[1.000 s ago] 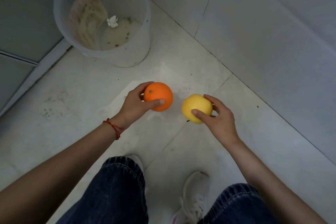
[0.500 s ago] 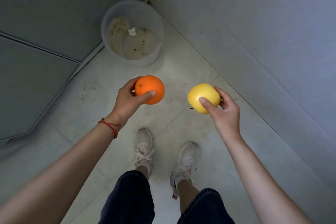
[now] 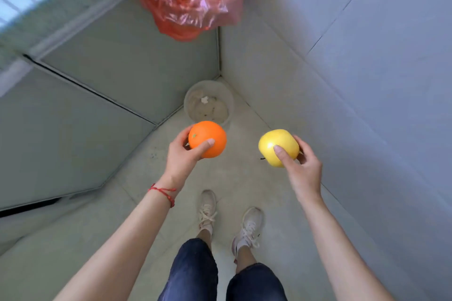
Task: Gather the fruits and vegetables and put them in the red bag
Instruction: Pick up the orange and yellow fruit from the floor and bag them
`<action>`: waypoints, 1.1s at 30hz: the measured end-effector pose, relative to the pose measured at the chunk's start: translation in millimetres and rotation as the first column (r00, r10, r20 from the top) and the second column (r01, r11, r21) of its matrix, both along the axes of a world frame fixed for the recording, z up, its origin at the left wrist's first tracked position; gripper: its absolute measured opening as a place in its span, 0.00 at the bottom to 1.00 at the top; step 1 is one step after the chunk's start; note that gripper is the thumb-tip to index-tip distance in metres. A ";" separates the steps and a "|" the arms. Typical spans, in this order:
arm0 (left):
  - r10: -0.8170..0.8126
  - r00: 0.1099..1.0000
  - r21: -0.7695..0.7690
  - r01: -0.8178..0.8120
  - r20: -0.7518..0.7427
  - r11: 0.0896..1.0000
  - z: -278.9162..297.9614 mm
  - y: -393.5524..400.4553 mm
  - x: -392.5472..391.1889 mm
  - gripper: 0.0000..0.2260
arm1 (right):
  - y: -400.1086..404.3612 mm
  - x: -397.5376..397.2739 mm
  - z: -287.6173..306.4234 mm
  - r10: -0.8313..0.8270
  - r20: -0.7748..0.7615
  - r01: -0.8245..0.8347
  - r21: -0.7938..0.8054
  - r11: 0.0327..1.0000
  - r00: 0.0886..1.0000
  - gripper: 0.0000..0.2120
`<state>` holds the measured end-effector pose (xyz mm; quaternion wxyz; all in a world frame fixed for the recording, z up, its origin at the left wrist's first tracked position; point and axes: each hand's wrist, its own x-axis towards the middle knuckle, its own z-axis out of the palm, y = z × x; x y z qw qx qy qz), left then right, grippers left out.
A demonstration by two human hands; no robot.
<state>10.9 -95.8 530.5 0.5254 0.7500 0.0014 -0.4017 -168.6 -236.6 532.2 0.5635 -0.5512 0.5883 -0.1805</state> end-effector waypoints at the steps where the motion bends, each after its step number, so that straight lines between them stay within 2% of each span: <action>1: 0.022 1.000 -0.017 -0.022 -0.001 1.000 15.5 0.9 2.7 0.27 | 0.2 4.0 15.5 0.000 0.006 0.000 -0.009 1.000 1.000 0.25; 4: 0.066 0.998 -0.052 -0.065 0.019 0.997 55.8 9.1 12.2 0.21 | 2.6 16.5 57.9 0.010 0.038 -0.009 -0.029 1.000 0.999 0.28; 15: 0.144 0.985 -0.148 -0.130 0.092 0.981 157.2 68.8 44.6 0.18 | 32.1 53.1 171.5 0.046 0.127 -0.033 -0.101 0.994 0.991 0.27; 18: 0.164 0.982 -0.159 -0.149 0.089 0.976 172.1 81.9 53.2 0.22 | 40.1 64.0 186.4 0.081 0.146 -0.065 -0.114 0.991 0.986 0.23; 22: 0.239 0.969 -0.201 -0.222 0.063 0.954 189.3 99.7 68.3 0.20 | 47.7 86.1 203.2 0.157 0.160 -0.135 -0.140 0.981 0.975 0.21; 28: 0.371 0.927 -0.236 -0.349 0.053 0.907 208.5 122.2 74.7 0.31 | 46.9 124.7 223.4 0.314 0.174 -0.280 -0.194 0.940 0.933 0.21; 31: 0.452 0.891 -0.249 -0.428 0.042 0.868 213.4 129.9 73.0 0.33 | 43.5 145.5 227.6 0.399 0.156 -0.363 -0.215 0.907 0.903 0.25; 33: 0.513 0.857 -0.251 -0.489 0.038 0.835 215.9 134.0 70.8 0.33 | 40.4 159.2 229.8 0.457 0.151 -0.418 -0.229 0.879 0.877 0.24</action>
